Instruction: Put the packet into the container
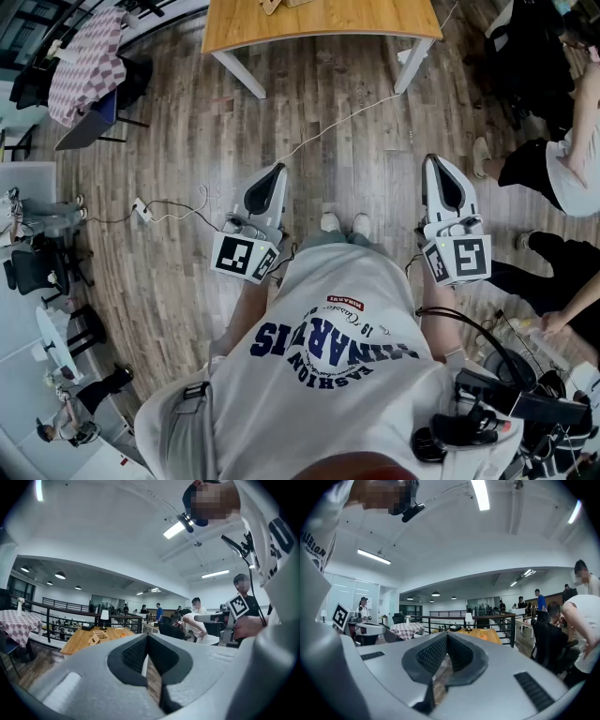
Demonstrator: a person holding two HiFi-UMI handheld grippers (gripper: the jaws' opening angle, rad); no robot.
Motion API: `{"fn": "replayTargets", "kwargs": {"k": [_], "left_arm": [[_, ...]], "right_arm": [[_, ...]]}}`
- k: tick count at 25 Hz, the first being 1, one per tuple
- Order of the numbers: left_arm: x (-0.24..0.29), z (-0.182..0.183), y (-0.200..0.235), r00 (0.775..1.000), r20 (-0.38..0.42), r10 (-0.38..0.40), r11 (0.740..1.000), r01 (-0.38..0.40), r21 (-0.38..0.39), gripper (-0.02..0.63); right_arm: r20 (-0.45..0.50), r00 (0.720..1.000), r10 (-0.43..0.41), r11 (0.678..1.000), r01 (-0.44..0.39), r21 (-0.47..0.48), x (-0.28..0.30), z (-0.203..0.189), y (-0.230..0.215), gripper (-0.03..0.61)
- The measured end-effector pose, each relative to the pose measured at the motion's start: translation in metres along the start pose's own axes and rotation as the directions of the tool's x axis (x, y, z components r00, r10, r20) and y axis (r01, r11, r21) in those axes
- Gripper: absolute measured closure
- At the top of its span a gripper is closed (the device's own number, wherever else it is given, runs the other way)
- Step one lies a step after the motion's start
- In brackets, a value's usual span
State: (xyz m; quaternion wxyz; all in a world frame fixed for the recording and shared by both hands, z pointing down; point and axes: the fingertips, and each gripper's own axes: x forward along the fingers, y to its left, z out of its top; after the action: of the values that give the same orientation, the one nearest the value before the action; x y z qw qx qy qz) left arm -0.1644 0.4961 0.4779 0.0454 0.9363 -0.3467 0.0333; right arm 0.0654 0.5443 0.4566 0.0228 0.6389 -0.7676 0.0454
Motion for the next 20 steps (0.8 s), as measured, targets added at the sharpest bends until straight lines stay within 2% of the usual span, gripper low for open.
{"fn": "replayTargets", "kwargs": {"k": [4, 11, 17, 20], "left_arm": [[-0.012, -0.002, 0.019, 1.0, -0.004, 0.001, 1.0, -0.001, -0.031, 0.614], [-0.008, -0.007, 0.017, 0.995, 0.024, -0.101, 0.995, 0.101, -0.015, 0.614], [-0.008, -0.017, 0.025, 0.988, 0.025, -0.155, 0.988, 0.155, -0.018, 0.614], [-0.015, -0.025, 0.025, 0.987, 0.005, -0.158, 0.987, 0.158, -0.026, 0.614]], "right_arm": [[-0.008, 1.0, -0.007, 1.0, 0.007, -0.018, 0.003, 0.007, 0.018, 0.571], [-0.052, 0.997, -0.056, 0.997, 0.054, -0.054, -0.004, -0.001, 0.033, 0.571], [0.02, 0.995, -0.094, 0.995, 0.095, -0.035, -0.007, 0.003, 0.051, 0.571], [0.015, 0.995, -0.103, 0.994, 0.104, -0.031, -0.005, -0.001, 0.053, 0.57]]}}
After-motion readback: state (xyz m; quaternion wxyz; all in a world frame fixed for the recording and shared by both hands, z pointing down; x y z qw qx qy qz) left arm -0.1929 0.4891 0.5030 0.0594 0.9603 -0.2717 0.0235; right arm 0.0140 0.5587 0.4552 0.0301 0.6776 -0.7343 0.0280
